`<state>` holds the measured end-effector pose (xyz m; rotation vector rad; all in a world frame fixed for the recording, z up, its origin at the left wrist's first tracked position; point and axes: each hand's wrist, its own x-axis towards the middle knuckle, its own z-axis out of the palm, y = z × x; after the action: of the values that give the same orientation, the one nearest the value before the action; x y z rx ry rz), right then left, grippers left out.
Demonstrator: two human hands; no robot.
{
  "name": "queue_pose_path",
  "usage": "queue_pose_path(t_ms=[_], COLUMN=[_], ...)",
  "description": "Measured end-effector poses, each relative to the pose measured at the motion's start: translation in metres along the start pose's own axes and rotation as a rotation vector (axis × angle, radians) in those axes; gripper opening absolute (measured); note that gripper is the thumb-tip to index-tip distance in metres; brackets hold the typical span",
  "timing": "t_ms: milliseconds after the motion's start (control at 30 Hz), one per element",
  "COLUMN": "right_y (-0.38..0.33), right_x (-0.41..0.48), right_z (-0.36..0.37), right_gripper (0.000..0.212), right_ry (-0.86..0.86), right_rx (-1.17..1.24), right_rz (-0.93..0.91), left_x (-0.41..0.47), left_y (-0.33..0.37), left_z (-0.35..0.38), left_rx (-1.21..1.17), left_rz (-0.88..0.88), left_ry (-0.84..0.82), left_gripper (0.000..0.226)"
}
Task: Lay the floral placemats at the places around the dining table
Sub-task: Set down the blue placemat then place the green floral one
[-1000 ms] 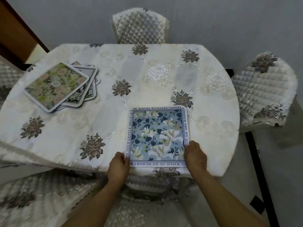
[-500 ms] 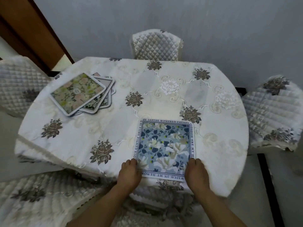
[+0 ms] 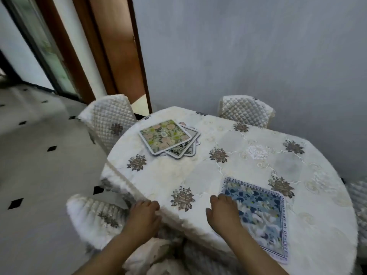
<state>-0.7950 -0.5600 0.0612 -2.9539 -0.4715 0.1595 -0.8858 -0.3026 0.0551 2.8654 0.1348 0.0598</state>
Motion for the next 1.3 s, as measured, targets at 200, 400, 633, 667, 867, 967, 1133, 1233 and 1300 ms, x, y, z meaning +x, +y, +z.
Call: queue_pose_path(t_ms=[200,400,633,667,867,967,1133,1233,1300], right_y=[-0.205,-0.349,-0.446,-0.454,-0.524,-0.579,-0.68,-0.739,-0.781], right_x=[0.002,0.0,0.035,0.042,0.129,0.187,0.26,0.298,0.328], right_z=[-0.029,-0.042,-0.041,-0.039,-0.009,0.004,0.01,0.014,0.023], right_gripper=[0.028,0.026,0.028,0.027,0.024,0.027,0.027,0.027,0.027], right_ry=[0.119,0.16,0.157,0.157,0.122,0.088,0.03,0.026,0.005], right_rx=[0.021,0.038,0.025,0.022,0.025,0.048,0.071,0.045,0.034], right_rz=[-0.192,-0.318,-0.382,-0.379,-0.363,-0.401,-0.527,-0.58,-0.592], left_x=[-0.068,-0.107,-0.086,-0.08,-0.024,0.003,0.03,0.046,0.061], left_y=[-0.147,-0.263,-0.35,-0.361,-0.45,-0.509,-0.606,-0.665,-0.711], left_z=[-0.103,-0.182,-0.221,-0.223,-0.233,-0.242,-0.262,-0.273,-0.278], left_rx=[-0.009,0.051,0.097,0.099,0.119,0.139,0.145,0.128,0.107], left_rz=[-0.025,-0.091,-0.105,-0.111,-0.126,-0.177,-0.299,-0.358,-0.372], left_ry=[0.119,0.144,0.168,0.163,0.093,0.068,0.055,0.06,0.064], left_gripper=[0.025,0.024,0.024,0.027,0.036,0.036,0.036,0.033,0.033])
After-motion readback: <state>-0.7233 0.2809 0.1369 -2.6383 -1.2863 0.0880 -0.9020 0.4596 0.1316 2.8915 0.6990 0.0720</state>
